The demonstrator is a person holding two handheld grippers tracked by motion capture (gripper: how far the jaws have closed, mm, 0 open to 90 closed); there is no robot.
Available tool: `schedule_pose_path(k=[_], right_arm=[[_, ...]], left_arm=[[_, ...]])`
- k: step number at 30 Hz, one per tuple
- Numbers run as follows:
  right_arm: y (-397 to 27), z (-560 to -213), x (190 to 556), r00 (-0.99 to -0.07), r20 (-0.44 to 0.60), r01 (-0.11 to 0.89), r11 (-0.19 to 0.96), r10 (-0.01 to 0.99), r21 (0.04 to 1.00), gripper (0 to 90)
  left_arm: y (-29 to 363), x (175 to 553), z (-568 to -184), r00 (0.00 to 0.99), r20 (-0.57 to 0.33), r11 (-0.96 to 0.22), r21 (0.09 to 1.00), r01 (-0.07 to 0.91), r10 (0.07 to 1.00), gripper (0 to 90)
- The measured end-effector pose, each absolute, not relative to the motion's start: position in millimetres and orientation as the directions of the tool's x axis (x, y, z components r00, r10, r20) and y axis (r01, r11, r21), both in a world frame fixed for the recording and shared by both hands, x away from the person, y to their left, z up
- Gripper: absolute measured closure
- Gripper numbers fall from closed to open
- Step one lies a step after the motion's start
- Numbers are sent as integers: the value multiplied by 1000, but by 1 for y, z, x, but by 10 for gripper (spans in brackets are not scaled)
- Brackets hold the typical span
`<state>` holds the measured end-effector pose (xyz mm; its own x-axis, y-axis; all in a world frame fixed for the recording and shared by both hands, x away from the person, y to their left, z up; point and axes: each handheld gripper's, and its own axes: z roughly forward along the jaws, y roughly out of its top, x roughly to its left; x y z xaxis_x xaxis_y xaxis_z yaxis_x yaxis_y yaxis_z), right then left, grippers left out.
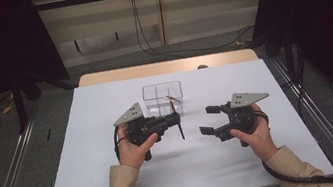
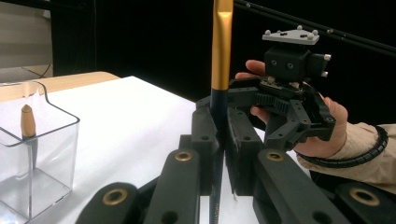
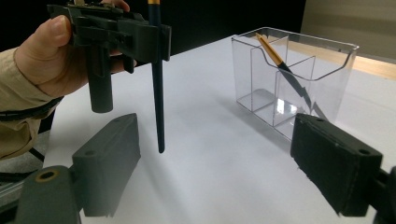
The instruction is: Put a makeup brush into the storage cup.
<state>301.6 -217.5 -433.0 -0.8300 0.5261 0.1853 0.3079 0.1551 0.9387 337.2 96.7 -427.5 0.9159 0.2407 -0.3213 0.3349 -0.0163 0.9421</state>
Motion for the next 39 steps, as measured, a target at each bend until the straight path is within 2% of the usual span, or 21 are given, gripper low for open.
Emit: schedule_pose_path(k=[4, 39], right_arm=[[-224, -433, 299, -846, 177, 298, 171, 503, 939, 81], [-285, -434, 286, -791, 134, 276, 154, 597, 949, 79]], left_arm=[[97, 337, -427, 916, -318, -17, 943, 332, 245, 831], [103, 336, -425, 918, -295, -21, 950, 312, 266, 833]])
